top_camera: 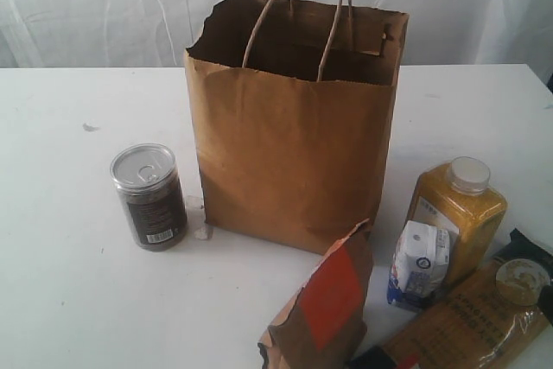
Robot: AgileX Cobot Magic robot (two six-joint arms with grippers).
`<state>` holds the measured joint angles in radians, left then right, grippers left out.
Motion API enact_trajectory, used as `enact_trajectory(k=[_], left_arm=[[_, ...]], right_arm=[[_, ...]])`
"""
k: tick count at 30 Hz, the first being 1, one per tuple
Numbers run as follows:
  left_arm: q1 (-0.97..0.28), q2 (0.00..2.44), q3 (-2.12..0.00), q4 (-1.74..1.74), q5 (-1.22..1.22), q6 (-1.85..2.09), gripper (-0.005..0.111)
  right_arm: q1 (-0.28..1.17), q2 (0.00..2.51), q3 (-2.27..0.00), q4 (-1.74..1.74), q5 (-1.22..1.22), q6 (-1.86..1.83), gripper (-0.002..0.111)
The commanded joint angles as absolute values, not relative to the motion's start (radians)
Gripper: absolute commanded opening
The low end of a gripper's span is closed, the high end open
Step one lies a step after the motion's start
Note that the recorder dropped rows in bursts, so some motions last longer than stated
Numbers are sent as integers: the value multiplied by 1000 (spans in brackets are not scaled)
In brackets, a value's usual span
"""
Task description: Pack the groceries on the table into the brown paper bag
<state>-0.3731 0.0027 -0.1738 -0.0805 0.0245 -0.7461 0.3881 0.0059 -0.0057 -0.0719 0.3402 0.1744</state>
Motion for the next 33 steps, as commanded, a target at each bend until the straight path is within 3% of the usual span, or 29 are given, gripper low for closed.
enact_trajectory(k=[1, 6, 12, 16, 22, 29, 33], left_arm=[[-373, 9, -414, -49, 315, -573, 46], [-373, 204, -695, -78, 746, -323, 49], [-373, 503, -839, -205, 860, -83, 62], [-373, 662, -811, -198, 824, -40, 75], [-373, 895, -790, -212, 648, 36, 85], [-373, 1105, -792, -273, 481, 174, 92], [-373, 1202, -792, -288, 365, 190, 92]], right_arm=[[379, 0, 0, -75, 335, 178, 0], [379, 0, 0, -75, 335, 178, 0], [379, 0, 0, -75, 335, 178, 0], [379, 0, 0, -75, 335, 178, 0], [368, 0, 0, -75, 335, 178, 0], [94, 0, 0, -75, 337, 178, 0], [45, 0, 0, -75, 337, 178, 0]])
